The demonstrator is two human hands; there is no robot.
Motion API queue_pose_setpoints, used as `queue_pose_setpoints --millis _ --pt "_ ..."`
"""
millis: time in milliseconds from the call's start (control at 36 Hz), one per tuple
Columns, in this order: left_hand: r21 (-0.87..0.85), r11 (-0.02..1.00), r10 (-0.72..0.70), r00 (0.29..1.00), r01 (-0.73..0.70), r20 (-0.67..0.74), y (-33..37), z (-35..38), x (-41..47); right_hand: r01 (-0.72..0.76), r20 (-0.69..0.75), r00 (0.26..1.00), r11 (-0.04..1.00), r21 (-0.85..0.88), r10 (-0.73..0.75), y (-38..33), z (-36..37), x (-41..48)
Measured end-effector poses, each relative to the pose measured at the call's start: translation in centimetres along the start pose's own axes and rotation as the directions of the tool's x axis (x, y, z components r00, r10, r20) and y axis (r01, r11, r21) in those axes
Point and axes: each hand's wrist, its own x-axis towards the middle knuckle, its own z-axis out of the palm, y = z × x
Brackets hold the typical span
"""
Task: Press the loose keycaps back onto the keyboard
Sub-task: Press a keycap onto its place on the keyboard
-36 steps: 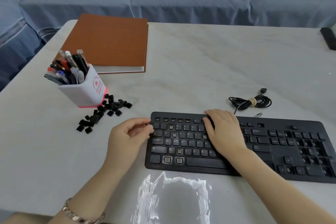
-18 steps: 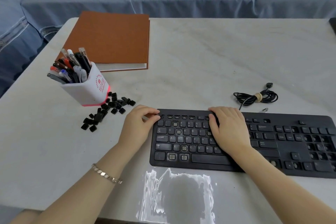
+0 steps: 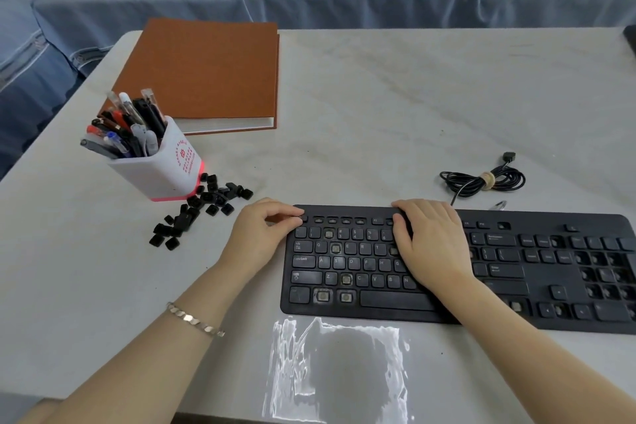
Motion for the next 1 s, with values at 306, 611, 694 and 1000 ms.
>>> queue_pose_setpoints --millis 306,611,694,1000 --pt "0.136 0.99 -0.045 0.996 0.035 0.074 1.1 -0.2 0.9 0.002 -0.019 1.0 1.0 0.001 -0.002 -0.1 0.0 0.0" --pt "0.375 0.923 0.038 0.991 -0.083 0.127 1.5 -0.6 1.0 0.005 -0.033 0.999 1.0 -0.002 -0.005 -0.1 0.0 0.0" --pt "0.379 0.922 0.042 0.993 -0.08 0.107 1.3 -0.6 0.9 0.008 -0.032 0.999 1.0 0.0 -0.008 -0.2 0.0 0.0" --pt "0.242 0.967 -0.097 0.994 0.084 0.04 1.9 -0.1 1.1 0.006 -0.041 0.999 1.0 0.0 -0.006 -0.1 0.1 0.0"
